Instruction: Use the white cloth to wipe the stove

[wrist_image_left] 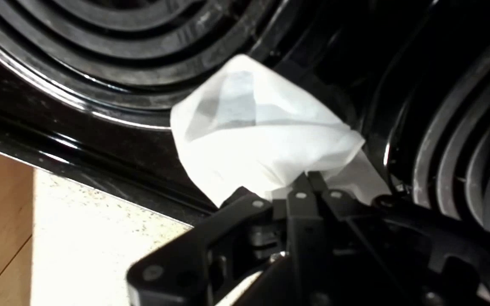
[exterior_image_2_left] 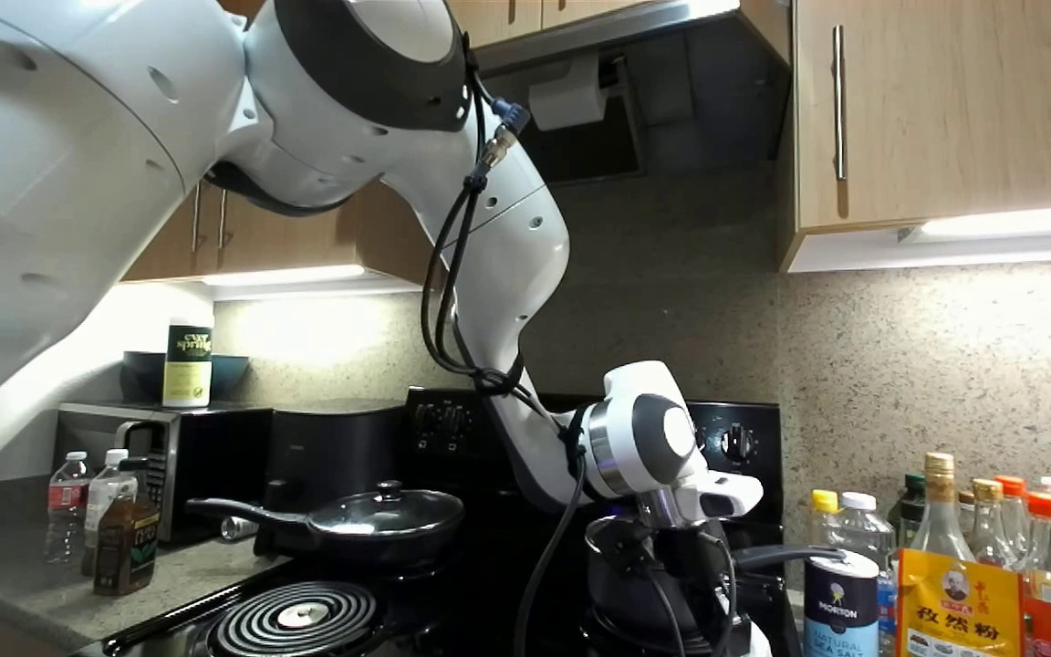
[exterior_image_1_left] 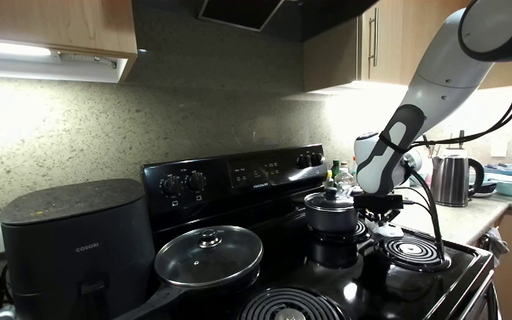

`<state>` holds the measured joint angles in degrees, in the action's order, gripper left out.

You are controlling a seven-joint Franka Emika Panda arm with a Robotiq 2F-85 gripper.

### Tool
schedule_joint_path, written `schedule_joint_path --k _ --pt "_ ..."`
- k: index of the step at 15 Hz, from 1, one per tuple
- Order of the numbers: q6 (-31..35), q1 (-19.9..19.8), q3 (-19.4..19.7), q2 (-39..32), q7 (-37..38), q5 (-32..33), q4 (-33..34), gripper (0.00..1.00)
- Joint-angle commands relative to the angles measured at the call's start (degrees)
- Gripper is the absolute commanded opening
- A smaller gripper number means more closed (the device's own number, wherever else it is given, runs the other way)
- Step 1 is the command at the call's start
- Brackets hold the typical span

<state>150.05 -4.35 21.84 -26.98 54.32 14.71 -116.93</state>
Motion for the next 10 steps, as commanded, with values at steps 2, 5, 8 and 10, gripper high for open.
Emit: schedule_joint_path --k 2,5,8,10 --pt "-8.8 -4.2 -6.3 3.5 -13.7 -9.2 -1.9 0.00" --pt "-17.7 -3.7 -7.3 7.1 -18.2 -11.7 -2.5 0.00" --pt "-24.4 -3.2 -8.6 9.2 -22.2 -12.7 -2.3 0.00" --pt "-27.3 -2.4 -10.1 10.6 -26.1 -11.8 -2.8 0.00"
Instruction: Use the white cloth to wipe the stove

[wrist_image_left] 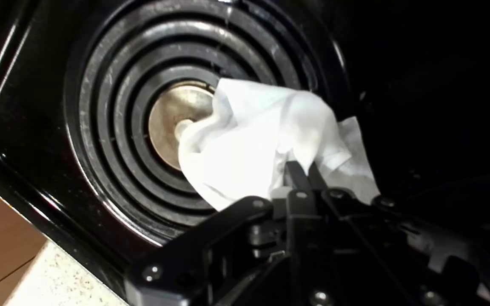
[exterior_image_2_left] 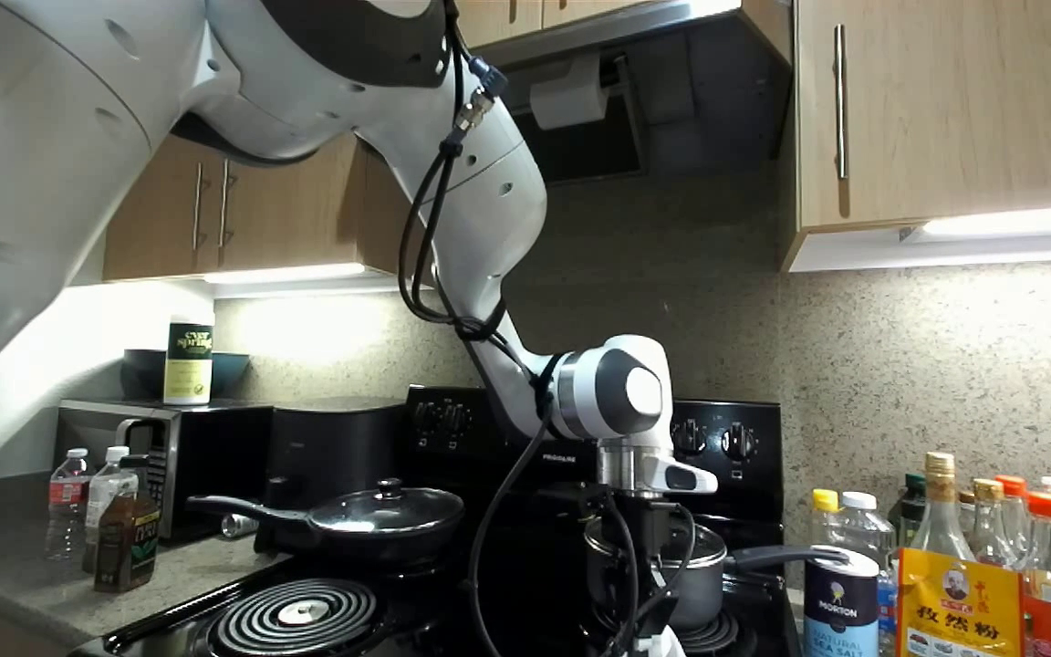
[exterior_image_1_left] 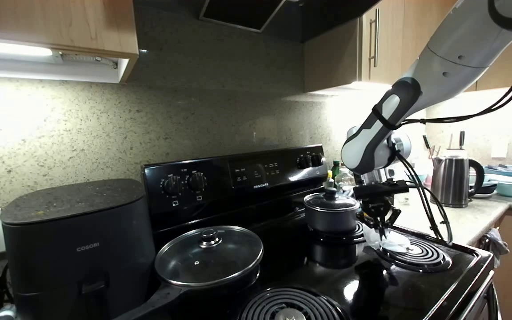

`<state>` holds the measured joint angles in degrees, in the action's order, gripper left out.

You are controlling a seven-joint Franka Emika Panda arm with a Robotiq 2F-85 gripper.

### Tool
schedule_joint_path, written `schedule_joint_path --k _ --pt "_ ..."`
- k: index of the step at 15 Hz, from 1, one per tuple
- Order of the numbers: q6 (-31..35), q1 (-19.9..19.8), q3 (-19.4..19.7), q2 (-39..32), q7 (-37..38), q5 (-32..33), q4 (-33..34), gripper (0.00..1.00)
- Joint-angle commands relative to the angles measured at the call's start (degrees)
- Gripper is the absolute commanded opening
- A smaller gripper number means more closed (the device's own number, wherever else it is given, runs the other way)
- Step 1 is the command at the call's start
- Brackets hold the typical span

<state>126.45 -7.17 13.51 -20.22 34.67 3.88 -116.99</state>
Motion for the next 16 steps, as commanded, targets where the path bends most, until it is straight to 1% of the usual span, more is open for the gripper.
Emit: schedule_joint_path --k 1,5,8,9,11,14,15,16 --pt "-4.2 1.3 -2.4 4.4 -7.6 0.0 -3.0 0.00" --pt "-6.9 4.6 -5.4 6.3 -12.1 1.9 -3.9 0.00" --pt "-7.3 6.7 -7.4 6.0 -15.6 3.9 -3.9 0.00" --pt "-6.4 6.2 -6.8 4.3 -12.2 2.1 -2.2 0.01" --pt "-6.5 7.2 -7.4 4.3 -12.9 3.1 -2.4 0.01" --pt "-6.9 7.2 -7.6 4.1 -13.4 3.0 -2.4 0.00" --pt "-7.5 7.1 -8.1 4.3 -14.9 2.3 -2.5 0.00" --pt "-8.2 7.0 -9.2 5.2 -17.8 0.6 -3.3 0.00"
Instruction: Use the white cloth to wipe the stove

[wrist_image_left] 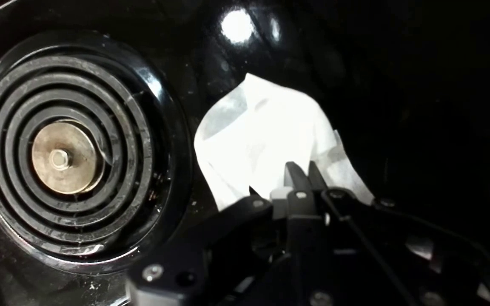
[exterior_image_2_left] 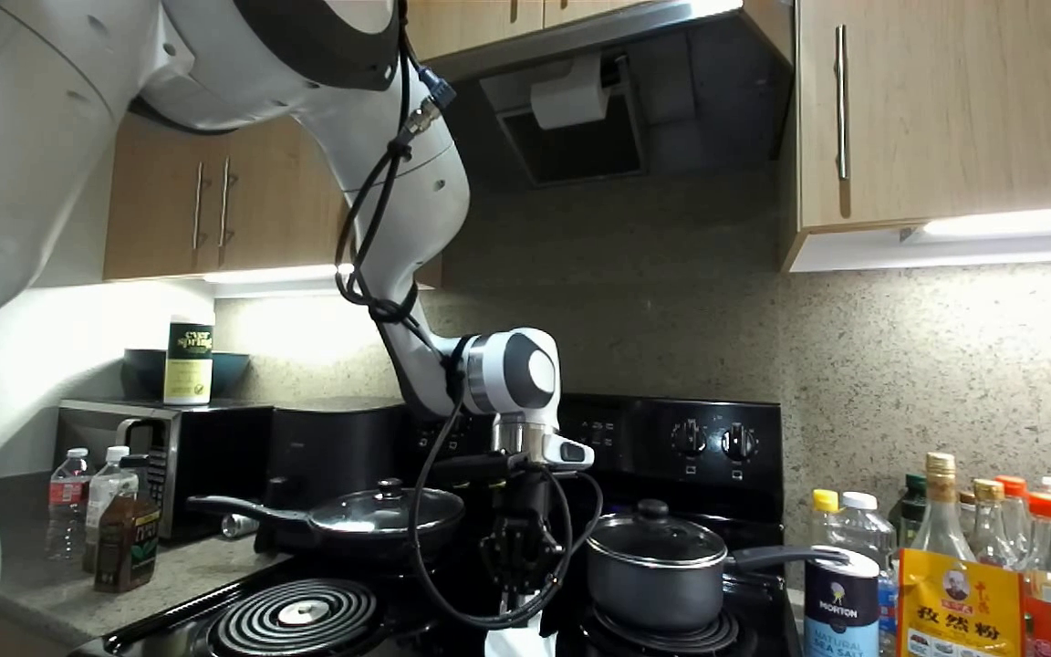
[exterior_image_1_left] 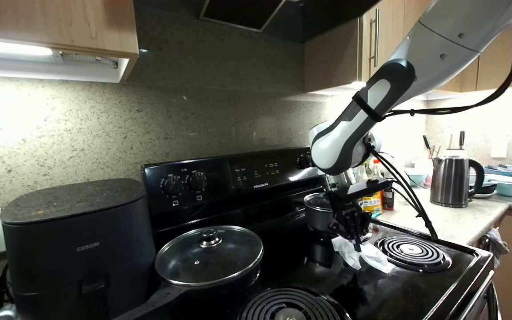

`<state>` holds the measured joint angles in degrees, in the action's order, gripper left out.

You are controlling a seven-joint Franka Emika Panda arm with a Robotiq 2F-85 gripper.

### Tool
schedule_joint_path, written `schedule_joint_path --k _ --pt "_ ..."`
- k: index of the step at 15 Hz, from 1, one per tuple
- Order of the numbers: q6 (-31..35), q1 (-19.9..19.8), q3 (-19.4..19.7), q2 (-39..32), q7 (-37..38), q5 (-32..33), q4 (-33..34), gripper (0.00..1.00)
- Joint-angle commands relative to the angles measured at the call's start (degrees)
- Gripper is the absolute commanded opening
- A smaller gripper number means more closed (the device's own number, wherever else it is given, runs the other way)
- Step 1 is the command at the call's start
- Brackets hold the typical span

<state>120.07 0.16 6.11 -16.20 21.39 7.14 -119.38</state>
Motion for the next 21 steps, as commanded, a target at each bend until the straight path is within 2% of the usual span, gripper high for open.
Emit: schedule_joint_path --k 1,6,11,16,17,19,21 --pt "-1.3 -0.2 -2.5 1.8 -6.1 -3.5 -1.7 0.00" --pt "0.5 -0.2 -5.2 1.9 -11.4 -6.8 -2.6 0.00" --pt "-3.0 -2.0 -5.7 0.6 -20.0 -12.2 -2.1 0.00" --pt "1.3 -0.6 -3.9 1.4 -14.2 -8.7 -3.7 0.00" --pt "2.1 -0.4 -3.7 1.6 -13.4 -8.0 -4.0 0.26" --pt "2.7 -0.3 -3.6 1.6 -12.9 -7.3 -4.0 0.31" --pt "2.9 -0.3 -3.5 1.7 -12.4 -7.2 -3.9 0.44"
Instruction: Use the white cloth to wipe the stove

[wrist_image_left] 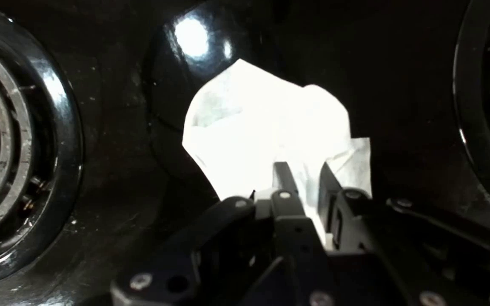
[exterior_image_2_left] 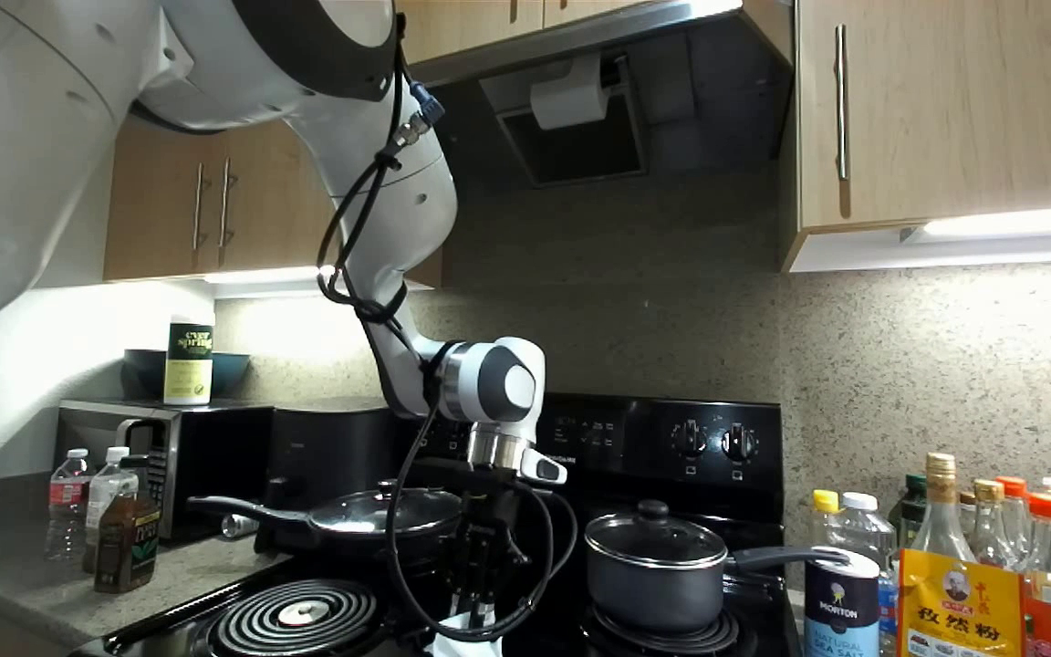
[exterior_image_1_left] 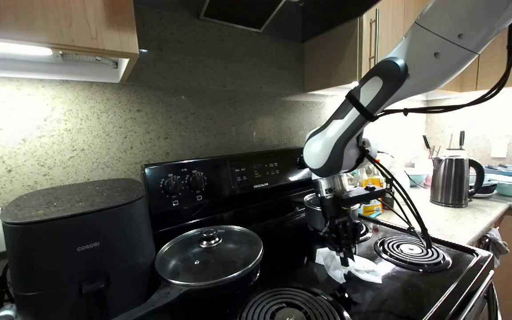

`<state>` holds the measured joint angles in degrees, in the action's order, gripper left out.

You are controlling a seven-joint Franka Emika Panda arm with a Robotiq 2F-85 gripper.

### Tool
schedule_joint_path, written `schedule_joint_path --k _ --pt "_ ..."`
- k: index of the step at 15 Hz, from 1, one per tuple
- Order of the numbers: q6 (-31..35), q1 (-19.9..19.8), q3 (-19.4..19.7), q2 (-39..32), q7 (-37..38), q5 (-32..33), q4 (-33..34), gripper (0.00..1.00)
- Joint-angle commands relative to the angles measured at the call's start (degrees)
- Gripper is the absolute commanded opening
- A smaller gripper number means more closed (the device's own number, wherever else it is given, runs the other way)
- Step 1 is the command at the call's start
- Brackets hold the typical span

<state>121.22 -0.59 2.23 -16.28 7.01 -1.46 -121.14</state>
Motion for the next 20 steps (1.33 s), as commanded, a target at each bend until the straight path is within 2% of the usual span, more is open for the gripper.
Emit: schedule_joint_path --k 1,8,9,11,14,15,18,19,20 --pt "1.9 0.5 0.4 2.0 2.2 1.5 -2.3 0.51" --pt "7.7 0.9 0.5 7.8 3.7 3.2 -4.6 0.96" --pt "8.5 0.8 0.4 8.8 4.0 3.6 -5.0 0.98" --pt "6.6 1.6 1.2 8.6 8.6 9.8 -4.5 1.00" --pt "8.1 1.1 1.0 10.7 11.5 11.1 -6.0 1.00" --pt "6.2 0.6 0.5 7.9 8.4 8.9 -3.0 1.00" --pt "6.2 0.6 0.5 7.9 8.8 9.0 -2.9 1.00" --pt "3.3 1.2 0.9 6.1 11.1 12.5 -1.9 1.00" --pt "3.4 1.4 1.1 6.7 12.0 13.8 -2.2 1.00"
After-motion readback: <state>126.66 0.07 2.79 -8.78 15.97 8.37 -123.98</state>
